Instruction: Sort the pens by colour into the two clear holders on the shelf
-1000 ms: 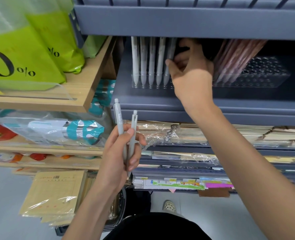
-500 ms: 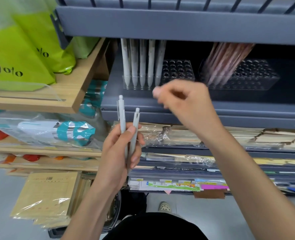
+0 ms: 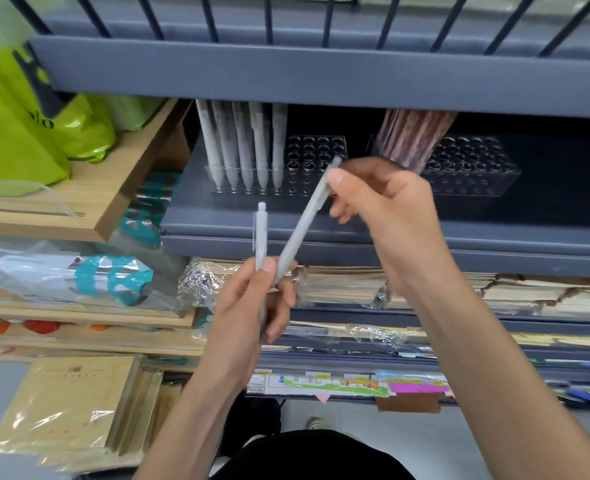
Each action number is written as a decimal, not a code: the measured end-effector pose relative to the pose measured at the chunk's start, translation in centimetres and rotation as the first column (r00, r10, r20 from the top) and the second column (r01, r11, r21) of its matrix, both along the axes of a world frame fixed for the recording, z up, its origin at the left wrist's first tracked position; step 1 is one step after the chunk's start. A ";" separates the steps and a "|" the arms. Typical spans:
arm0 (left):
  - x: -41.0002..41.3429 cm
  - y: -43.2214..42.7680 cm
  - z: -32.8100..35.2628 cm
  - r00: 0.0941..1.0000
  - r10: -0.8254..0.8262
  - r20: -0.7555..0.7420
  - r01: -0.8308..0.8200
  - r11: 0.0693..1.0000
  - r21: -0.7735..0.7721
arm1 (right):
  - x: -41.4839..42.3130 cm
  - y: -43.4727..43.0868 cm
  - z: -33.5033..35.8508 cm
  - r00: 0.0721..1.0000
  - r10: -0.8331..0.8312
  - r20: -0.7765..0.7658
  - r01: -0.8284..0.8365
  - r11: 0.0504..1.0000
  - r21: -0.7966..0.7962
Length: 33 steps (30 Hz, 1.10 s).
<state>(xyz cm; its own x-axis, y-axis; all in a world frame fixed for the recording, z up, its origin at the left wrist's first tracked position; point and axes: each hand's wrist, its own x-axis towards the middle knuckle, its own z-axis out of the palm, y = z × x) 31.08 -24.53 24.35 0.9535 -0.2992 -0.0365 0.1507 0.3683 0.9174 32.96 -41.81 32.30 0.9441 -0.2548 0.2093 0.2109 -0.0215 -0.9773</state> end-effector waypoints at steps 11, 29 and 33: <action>0.3 -0.9 0.8 1.000 0.026 0.011 -0.027 0.997 0.077 | 1.2 -0.4 0.8 0.995 -0.045 0.088 0.059 0.985 -0.163; 2.4 2.1 1.4 0.997 -0.071 -0.014 0.071 0.997 -0.002 | 9.2 1.6 1.9 0.927 -0.358 0.110 0.311 0.572 -0.759; 2.4 2.7 1.3 0.997 -0.080 -0.002 0.080 0.997 0.020 | 9.5 1.9 2.7 0.948 -0.315 0.039 0.196 0.484 -0.853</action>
<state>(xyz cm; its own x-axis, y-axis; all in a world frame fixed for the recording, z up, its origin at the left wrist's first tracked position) 33.45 -21.80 25.67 0.9264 -0.3738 -0.0445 0.1802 0.3366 0.9243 42.42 -39.92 34.98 0.8974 -0.2499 0.3635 -0.0481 -0.8746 -0.4824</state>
